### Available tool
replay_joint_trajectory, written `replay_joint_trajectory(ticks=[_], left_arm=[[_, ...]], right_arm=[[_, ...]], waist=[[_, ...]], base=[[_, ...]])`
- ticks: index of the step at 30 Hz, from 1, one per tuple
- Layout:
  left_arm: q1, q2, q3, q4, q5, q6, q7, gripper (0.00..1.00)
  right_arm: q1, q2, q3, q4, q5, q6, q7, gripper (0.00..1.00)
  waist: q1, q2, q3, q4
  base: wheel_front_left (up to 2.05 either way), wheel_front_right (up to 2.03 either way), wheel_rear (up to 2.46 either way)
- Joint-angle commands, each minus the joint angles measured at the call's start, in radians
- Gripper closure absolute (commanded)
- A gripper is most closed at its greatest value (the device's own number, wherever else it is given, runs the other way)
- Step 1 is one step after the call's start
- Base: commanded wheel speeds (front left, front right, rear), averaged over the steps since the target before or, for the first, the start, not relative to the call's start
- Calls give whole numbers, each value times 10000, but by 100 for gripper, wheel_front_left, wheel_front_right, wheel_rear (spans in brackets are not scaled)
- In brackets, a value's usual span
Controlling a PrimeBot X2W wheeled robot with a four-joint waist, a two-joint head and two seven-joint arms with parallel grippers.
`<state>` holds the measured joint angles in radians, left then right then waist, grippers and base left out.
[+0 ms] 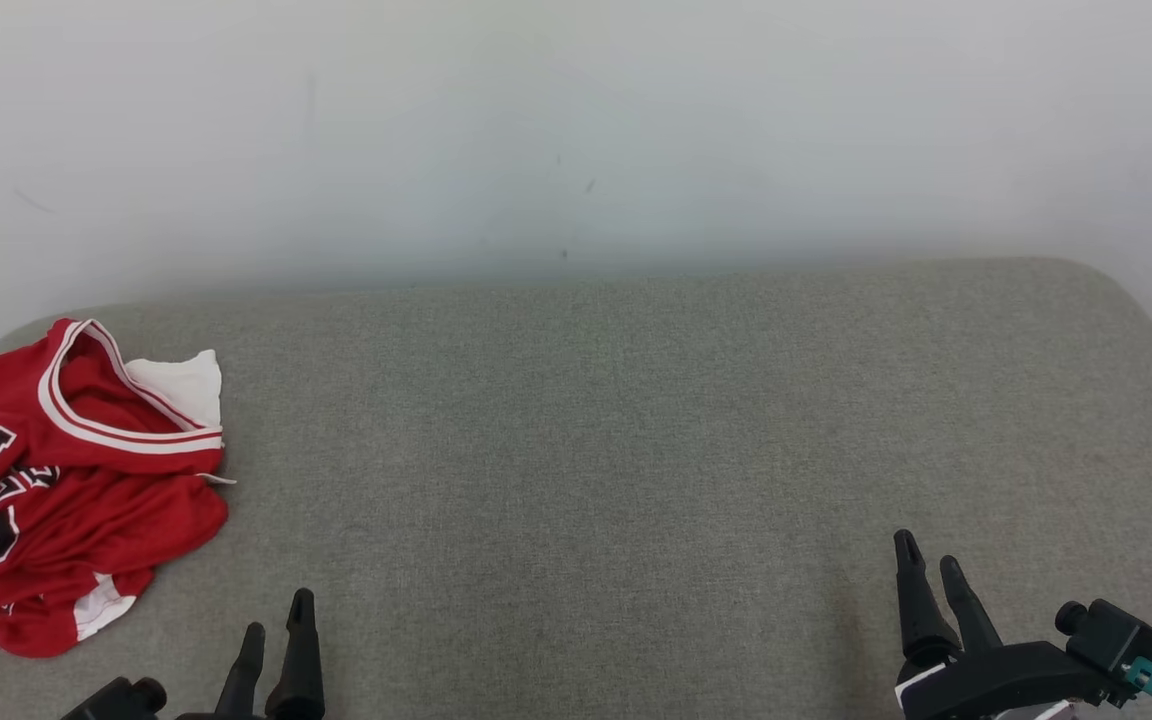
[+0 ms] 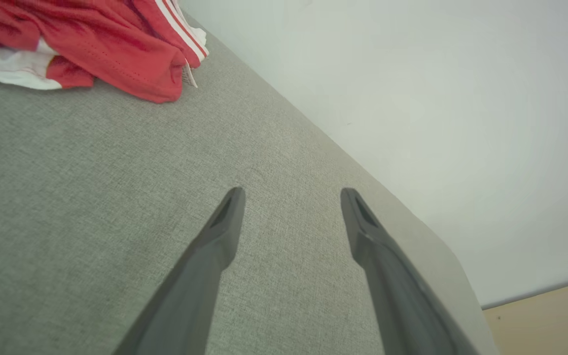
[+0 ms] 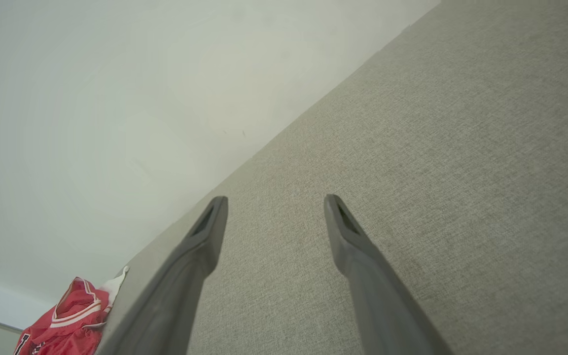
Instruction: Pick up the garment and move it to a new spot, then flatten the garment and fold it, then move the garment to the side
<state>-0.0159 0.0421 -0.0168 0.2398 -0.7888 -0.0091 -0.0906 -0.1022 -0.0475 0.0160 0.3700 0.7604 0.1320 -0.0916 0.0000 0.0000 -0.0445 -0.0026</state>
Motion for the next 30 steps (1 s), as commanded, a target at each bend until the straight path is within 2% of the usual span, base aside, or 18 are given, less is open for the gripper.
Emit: replay_joint_trajectory(ticks=[1, 30], left_arm=[[-48, 58, -35, -109, 370, 36, -117, 0], [146, 81, -242, -115, 3716, 255, -899, 0]], right_arm=[[-178, -27, 59, -52, -322, -10, -108, 0], [-260, -33, 585, 685, -2953, -16, -874, 0]], waist=[[0, 0, -19, -1], [0, 0, -290, 17]], base=[[0, 0, 0], [0, 0, 0]])
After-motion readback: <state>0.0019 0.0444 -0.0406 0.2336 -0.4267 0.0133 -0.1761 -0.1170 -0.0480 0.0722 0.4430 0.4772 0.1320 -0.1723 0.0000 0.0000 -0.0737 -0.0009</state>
